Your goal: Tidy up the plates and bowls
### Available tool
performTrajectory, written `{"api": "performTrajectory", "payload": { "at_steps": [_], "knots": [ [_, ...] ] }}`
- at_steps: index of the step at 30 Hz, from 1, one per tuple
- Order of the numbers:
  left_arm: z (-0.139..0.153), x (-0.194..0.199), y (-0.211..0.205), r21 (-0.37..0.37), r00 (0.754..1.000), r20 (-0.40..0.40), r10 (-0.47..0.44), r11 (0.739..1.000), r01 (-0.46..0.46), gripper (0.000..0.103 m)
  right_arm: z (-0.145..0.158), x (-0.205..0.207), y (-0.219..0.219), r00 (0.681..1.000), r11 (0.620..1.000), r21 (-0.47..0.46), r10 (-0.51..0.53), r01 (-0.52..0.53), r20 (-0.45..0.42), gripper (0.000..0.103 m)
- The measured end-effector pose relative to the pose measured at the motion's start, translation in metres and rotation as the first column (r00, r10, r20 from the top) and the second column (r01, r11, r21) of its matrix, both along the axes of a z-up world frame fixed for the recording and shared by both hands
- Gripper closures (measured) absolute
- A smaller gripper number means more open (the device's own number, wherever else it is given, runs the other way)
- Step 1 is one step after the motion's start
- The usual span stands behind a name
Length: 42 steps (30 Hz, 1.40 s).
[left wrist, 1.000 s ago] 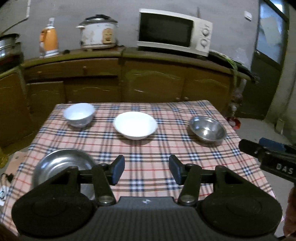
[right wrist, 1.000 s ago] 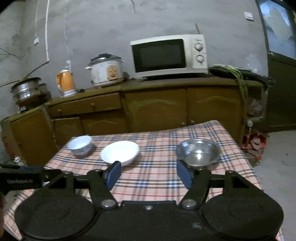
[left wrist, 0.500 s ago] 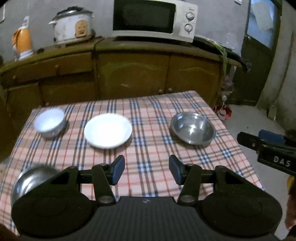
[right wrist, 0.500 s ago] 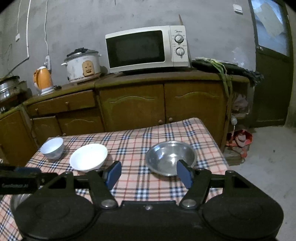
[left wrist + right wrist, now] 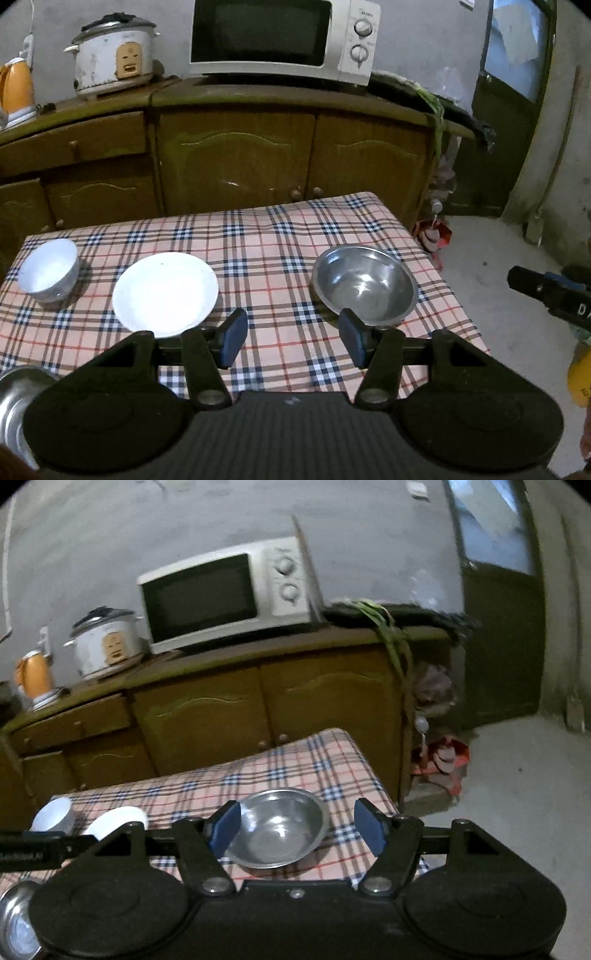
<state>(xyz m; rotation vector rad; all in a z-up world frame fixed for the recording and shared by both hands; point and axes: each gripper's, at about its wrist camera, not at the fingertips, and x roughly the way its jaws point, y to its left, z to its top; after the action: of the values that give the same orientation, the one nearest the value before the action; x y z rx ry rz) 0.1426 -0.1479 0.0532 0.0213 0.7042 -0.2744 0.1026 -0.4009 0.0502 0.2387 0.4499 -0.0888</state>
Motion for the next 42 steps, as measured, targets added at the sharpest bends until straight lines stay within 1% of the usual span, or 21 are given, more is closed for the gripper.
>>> {"api": "performTrajectory", "payload": {
  "at_steps": [5, 8, 10, 12, 15, 19, 21, 24, 31, 32, 33, 34, 35, 37, 38, 39, 40, 41, 42],
  "knots": [
    [-0.01, 0.024, -0.009, -0.005, 1.0, -0.011, 0.02, 1.0, -0.02, 0.043, -0.016, 0.027, -0.014, 0.999, 1.0, -0.022, -0.013, 0.012, -0.038, 0.022],
    [-0.018, 0.039, -0.017, 0.007, 1.0, -0.016, 0.016, 1.0, -0.016, 0.043, -0.029, 0.049, -0.02, 0.998, 1.0, -0.009, -0.019, 0.018, -0.057, 0.022],
    [-0.024, 0.049, -0.024, 0.023, 1.0, -0.012, 0.014, 1.0, -0.014, 0.041, -0.038, 0.062, -0.022, 0.997, 1.0, -0.009, -0.029, 0.029, -0.073, 0.022],
    [-0.034, 0.062, -0.031, 0.032, 1.0, -0.015, 0.012, 0.999, -0.011, 0.036, -0.048, 0.078, -0.025, 0.995, 0.999, 0.012, -0.029, 0.03, -0.093, 0.022],
    [-0.046, 0.081, -0.04, 0.027, 0.999, -0.043, 0.005, 1.0, -0.004, 0.036, -0.063, 0.103, -0.028, 0.993, 1.0, 0.021, -0.014, 0.016, -0.116, 0.022],
    [-0.065, 0.106, -0.055, 0.059, 0.999, -0.052, -0.002, 0.998, 0.005, 0.036, -0.087, 0.13, -0.034, 0.987, 0.997, 0.073, 0.004, 0.008, -0.163, 0.022],
    [-0.074, 0.119, -0.059, 0.061, 0.998, -0.068, 0.0, 0.998, 0.004, 0.036, -0.097, 0.143, -0.037, 0.982, 0.996, 0.084, 0.009, 0.007, -0.19, 0.022],
    [-0.087, 0.138, -0.065, 0.072, 0.996, -0.089, 0.006, 0.997, 0.001, 0.036, -0.108, 0.157, -0.039, 0.977, 0.997, 0.075, 0.006, 0.01, -0.213, 0.022],
    [-0.116, 0.164, -0.082, 0.106, 0.991, -0.135, -0.015, 0.994, 0.03, 0.037, -0.134, 0.181, -0.046, 0.965, 0.994, 0.111, 0.004, 0.026, -0.262, 0.022],
    [-0.119, 0.166, -0.085, 0.11, 0.99, -0.137, -0.017, 0.993, 0.033, 0.038, -0.137, 0.183, -0.045, 0.963, 0.993, 0.117, 0.011, 0.021, -0.268, 0.022],
    [-0.122, 0.168, -0.087, 0.119, 0.99, -0.142, -0.021, 0.992, 0.038, 0.047, -0.141, 0.186, -0.045, 0.962, 0.992, 0.124, 0.019, 0.016, -0.271, 0.022],
    [-0.124, 0.17, -0.088, 0.119, 0.989, -0.147, -0.027, 0.992, 0.045, 0.052, -0.143, 0.188, -0.044, 0.962, 0.992, 0.124, 0.02, 0.015, -0.272, 0.023],
    [-0.126, 0.171, -0.09, 0.114, 0.987, -0.157, -0.034, 0.992, 0.053, 0.06, -0.145, 0.189, -0.043, 0.962, 0.992, 0.123, 0.017, 0.017, -0.271, 0.023],
    [-0.133, 0.176, -0.09, 0.09, 0.981, -0.191, -0.047, 0.994, 0.065, 0.072, -0.151, 0.192, -0.043, 0.964, 0.987, 0.162, 0.039, 0.004, -0.262, 0.023],
    [-0.136, 0.177, -0.091, 0.085, 0.978, -0.205, -0.051, 0.994, 0.069, 0.078, -0.153, 0.192, -0.043, 0.964, 0.983, 0.182, 0.052, -0.004, -0.262, 0.036],
    [-0.138, 0.177, -0.091, 0.081, 0.978, -0.202, -0.05, 0.994, 0.067, 0.079, -0.155, 0.194, -0.041, 0.963, 0.982, 0.191, 0.061, -0.009, -0.264, 0.061],
    [-0.138, 0.175, -0.091, 0.07, 0.98, -0.19, -0.056, 0.995, 0.07, 0.08, -0.158, 0.195, -0.04, 0.961, 0.98, 0.197, 0.068, -0.014, -0.269, 0.075],
    [-0.138, 0.175, -0.091, 0.064, 0.981, -0.188, -0.058, 0.995, 0.071, 0.081, -0.158, 0.195, -0.039, 0.961, 0.98, 0.197, 0.064, -0.01, -0.268, 0.081],
    [-0.137, 0.174, -0.091, 0.058, 0.981, -0.187, -0.058, 0.996, 0.07, 0.081, -0.158, 0.193, -0.038, 0.963, 0.982, 0.19, 0.058, -0.007, -0.262, 0.081]
  ]
}}
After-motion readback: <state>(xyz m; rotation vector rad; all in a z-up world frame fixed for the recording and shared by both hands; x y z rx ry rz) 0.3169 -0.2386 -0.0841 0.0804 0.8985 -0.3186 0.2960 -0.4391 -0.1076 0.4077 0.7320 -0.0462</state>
